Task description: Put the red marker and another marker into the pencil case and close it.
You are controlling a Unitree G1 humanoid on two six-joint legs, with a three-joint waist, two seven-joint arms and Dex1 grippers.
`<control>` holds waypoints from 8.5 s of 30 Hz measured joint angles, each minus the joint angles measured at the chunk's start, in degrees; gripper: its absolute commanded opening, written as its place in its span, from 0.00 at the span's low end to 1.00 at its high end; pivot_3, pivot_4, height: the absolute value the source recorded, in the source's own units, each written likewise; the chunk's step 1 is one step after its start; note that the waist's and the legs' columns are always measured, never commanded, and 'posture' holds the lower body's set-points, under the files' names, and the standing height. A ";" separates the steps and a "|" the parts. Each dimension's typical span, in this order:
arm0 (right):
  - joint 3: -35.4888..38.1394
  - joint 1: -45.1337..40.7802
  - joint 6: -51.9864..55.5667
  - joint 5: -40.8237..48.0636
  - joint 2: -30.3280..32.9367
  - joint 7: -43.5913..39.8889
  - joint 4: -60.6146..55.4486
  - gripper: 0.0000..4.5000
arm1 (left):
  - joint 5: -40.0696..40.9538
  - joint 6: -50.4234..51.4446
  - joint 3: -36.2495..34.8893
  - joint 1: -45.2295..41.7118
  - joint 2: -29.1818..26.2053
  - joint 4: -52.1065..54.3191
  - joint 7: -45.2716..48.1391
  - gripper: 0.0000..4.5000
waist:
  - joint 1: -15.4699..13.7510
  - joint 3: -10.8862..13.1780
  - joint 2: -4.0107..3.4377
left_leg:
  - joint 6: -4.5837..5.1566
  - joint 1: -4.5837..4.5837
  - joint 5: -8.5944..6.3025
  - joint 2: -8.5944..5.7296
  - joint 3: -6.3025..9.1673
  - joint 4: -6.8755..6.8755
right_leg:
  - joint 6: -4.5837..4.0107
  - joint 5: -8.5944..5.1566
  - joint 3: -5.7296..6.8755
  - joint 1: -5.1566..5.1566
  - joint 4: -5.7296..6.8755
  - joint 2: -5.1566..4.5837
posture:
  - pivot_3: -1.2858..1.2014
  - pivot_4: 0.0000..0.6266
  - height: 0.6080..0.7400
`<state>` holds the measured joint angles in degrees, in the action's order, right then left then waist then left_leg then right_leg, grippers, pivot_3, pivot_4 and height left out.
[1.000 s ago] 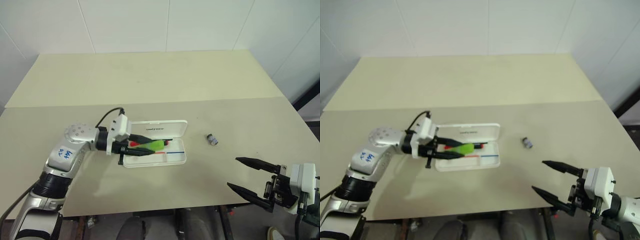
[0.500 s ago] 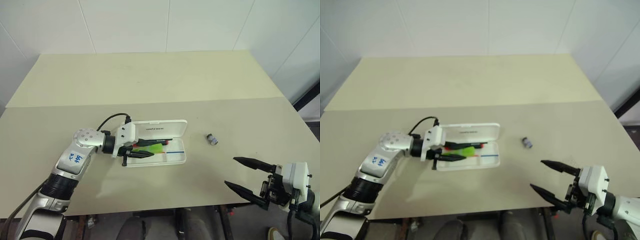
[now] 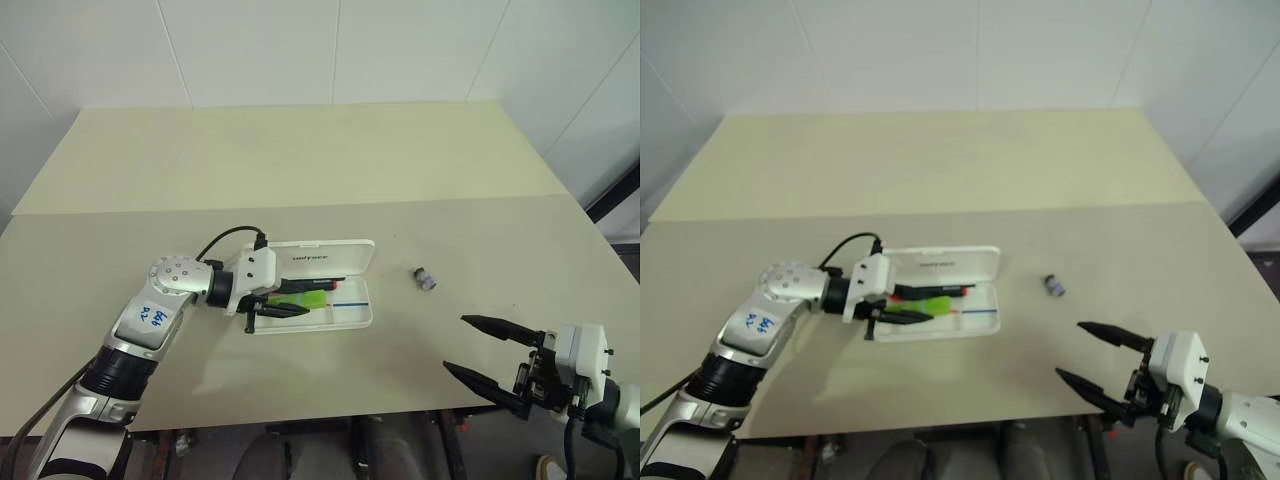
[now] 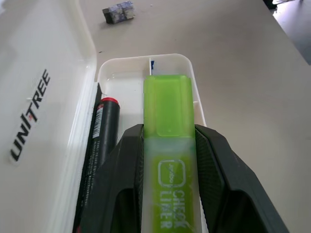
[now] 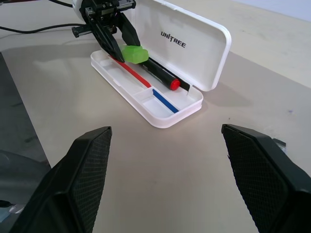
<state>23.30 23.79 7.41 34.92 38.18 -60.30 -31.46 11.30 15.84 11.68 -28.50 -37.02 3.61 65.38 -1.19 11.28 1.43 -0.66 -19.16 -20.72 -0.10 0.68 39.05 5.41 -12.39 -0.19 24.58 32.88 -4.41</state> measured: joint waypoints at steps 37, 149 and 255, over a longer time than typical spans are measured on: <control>-2.99 -4.39 0.40 -3.67 0.22 2.43 2.87 0.85 | 11.93 12.47 -1.98 -0.27 6.95 12.00 -4.13 0.99 | 0.00 0.00 0.00 | 0.00 0.00 0.00 -0.01 0.02 0.02 | 0.01 0.00 -0.01 0.00 0.03 0.00 | 0.52 0.24 1.00; -36.30 -49.21 27.28 -13.69 4.02 6.62 5.52 0.09 | 22.51 -2.63 -20.59 20.34 -0.46 11.50 1.67 1.00 | 1.30 0.05 -0.26 | 0.16 -0.20 -0.06 -0.01 0.26 -0.07 | 0.55 0.33 0.03 0.48 -0.40 -0.08 | 0.52 0.24 1.00; 7.30 -12.27 25.07 4.69 8.19 7.14 -7.54 1.00 | 22.03 42.44 -11.29 -19.64 -0.06 -31.82 -8.70 0.01 | 0.28 0.06 -0.20 | 0.12 -0.60 -0.01 -0.11 -0.23 0.08 | 0.87 0.51 -0.02 0.89 0.18 -0.05 | 0.52 0.24 1.00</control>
<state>30.60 11.52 32.48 39.61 46.37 -53.16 -39.00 33.33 58.28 0.38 -48.14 -37.07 -28.22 56.68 -0.92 11.34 1.23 -0.54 -19.77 -20.74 -0.21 0.45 39.13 6.27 -11.88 -0.20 25.47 33.06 -4.46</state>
